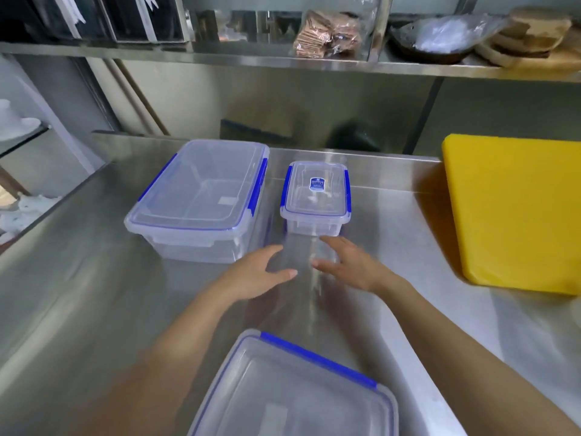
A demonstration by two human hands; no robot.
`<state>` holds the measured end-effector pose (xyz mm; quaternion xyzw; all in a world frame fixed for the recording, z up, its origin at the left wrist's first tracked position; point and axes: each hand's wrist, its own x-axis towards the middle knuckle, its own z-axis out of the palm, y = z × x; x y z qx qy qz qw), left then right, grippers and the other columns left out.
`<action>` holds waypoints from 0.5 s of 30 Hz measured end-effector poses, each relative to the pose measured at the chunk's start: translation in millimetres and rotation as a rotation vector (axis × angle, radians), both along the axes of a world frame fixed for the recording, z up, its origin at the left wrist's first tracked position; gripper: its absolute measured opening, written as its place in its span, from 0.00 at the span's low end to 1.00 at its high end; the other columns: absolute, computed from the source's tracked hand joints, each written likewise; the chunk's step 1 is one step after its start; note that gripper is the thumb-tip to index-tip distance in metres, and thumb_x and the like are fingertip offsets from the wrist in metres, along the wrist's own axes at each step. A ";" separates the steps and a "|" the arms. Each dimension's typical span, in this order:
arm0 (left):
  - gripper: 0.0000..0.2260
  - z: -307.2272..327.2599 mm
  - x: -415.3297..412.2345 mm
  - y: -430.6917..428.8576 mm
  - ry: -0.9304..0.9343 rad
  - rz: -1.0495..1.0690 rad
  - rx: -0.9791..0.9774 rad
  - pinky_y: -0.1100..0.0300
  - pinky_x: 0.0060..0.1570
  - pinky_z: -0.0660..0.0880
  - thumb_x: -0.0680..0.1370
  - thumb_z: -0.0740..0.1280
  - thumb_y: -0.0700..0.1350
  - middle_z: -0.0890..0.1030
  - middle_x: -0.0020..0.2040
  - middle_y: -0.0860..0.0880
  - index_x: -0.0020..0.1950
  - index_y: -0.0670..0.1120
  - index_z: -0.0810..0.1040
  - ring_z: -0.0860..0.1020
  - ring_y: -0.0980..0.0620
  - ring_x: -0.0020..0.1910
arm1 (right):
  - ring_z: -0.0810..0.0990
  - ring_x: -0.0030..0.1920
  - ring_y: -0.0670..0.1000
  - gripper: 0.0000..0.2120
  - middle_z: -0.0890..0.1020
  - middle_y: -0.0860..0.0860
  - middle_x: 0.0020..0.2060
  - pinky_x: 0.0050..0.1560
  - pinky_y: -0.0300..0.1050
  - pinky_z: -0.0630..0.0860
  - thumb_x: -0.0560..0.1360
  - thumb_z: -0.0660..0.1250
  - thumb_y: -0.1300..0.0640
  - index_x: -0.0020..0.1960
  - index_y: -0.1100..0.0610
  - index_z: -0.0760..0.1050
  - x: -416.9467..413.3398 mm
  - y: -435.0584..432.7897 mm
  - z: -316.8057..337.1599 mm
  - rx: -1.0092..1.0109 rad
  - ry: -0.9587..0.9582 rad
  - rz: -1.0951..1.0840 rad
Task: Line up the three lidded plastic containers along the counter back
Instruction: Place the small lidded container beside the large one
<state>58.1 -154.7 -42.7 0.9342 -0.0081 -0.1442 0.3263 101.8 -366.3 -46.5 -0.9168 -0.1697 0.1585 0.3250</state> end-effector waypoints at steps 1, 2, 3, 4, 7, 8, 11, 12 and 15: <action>0.33 1.5 -10.4 3.1 0.035 0.012 -0.072 0.59 0.64 0.65 0.71 0.66 0.61 0.68 0.72 0.49 0.72 0.52 0.61 0.69 0.52 0.67 | 0.70 0.66 0.54 0.33 0.66 0.53 0.72 0.61 0.43 0.64 0.72 0.64 0.40 0.73 0.50 0.58 -9.8 0.8 2.2 0.007 0.077 0.039; 0.32 3.0 -20.0 6.1 0.065 0.025 -0.132 0.60 0.62 0.66 0.71 0.67 0.60 0.70 0.71 0.48 0.71 0.52 0.63 0.71 0.53 0.65 | 0.71 0.65 0.53 0.34 0.67 0.54 0.71 0.60 0.41 0.65 0.72 0.65 0.40 0.73 0.50 0.59 -19.2 2.1 4.1 -0.002 0.155 0.083; 0.31 4.5 -28.9 9.4 0.100 0.033 -0.173 0.60 0.62 0.66 0.71 0.68 0.59 0.71 0.70 0.47 0.71 0.51 0.64 0.72 0.54 0.63 | 0.72 0.64 0.51 0.34 0.69 0.54 0.70 0.59 0.40 0.66 0.71 0.66 0.41 0.73 0.51 0.59 -27.8 4.0 5.7 -0.017 0.229 0.134; 0.31 5.4 -37.8 12.8 0.140 0.032 -0.197 0.60 0.62 0.66 0.71 0.68 0.59 0.71 0.69 0.46 0.71 0.51 0.64 0.72 0.54 0.62 | 0.73 0.62 0.50 0.35 0.70 0.54 0.68 0.58 0.39 0.67 0.71 0.66 0.41 0.73 0.51 0.59 -36.6 6.1 7.1 -0.034 0.292 0.188; 0.35 7.4 -63.4 23.9 0.250 0.010 -0.171 0.62 0.62 0.63 0.70 0.66 0.63 0.69 0.70 0.47 0.72 0.52 0.61 0.69 0.55 0.64 | 0.77 0.54 0.47 0.34 0.77 0.52 0.60 0.55 0.37 0.70 0.69 0.67 0.39 0.70 0.54 0.64 -61.1 11.5 11.6 -0.071 0.396 0.312; 0.38 8.3 -71.2 27.5 0.283 0.014 -0.160 0.62 0.63 0.61 0.67 0.65 0.67 0.68 0.70 0.49 0.72 0.53 0.60 0.68 0.55 0.66 | 0.78 0.49 0.46 0.32 0.80 0.50 0.54 0.52 0.37 0.73 0.69 0.68 0.39 0.67 0.54 0.67 -68.1 12.8 13.5 -0.056 0.424 0.334; 0.45 11.1 -92.3 35.5 0.396 0.026 -0.164 0.58 0.65 0.64 0.57 0.66 0.75 0.69 0.64 0.57 0.70 0.57 0.63 0.68 0.56 0.66 | 0.78 0.41 0.45 0.26 0.80 0.46 0.42 0.45 0.39 0.75 0.66 0.71 0.39 0.58 0.52 0.74 -84.5 17.2 17.2 -0.012 0.495 0.370; 0.42 10.8 -97.5 37.5 0.425 0.013 -0.172 0.57 0.62 0.69 0.56 0.67 0.74 0.72 0.61 0.59 0.66 0.59 0.67 0.72 0.56 0.62 | 0.78 0.41 0.46 0.25 0.80 0.46 0.42 0.44 0.39 0.75 0.66 0.71 0.39 0.58 0.51 0.74 -88.5 18.9 17.3 -0.023 0.497 0.382; 0.31 5.7 -107.6 39.6 0.456 -0.027 -0.225 0.55 0.51 0.77 0.56 0.74 0.66 0.81 0.53 0.54 0.55 0.56 0.74 0.80 0.55 0.53 | 0.80 0.47 0.49 0.24 0.81 0.47 0.46 0.49 0.41 0.76 0.66 0.72 0.41 0.57 0.50 0.74 -96.2 22.6 15.0 -0.056 0.475 0.408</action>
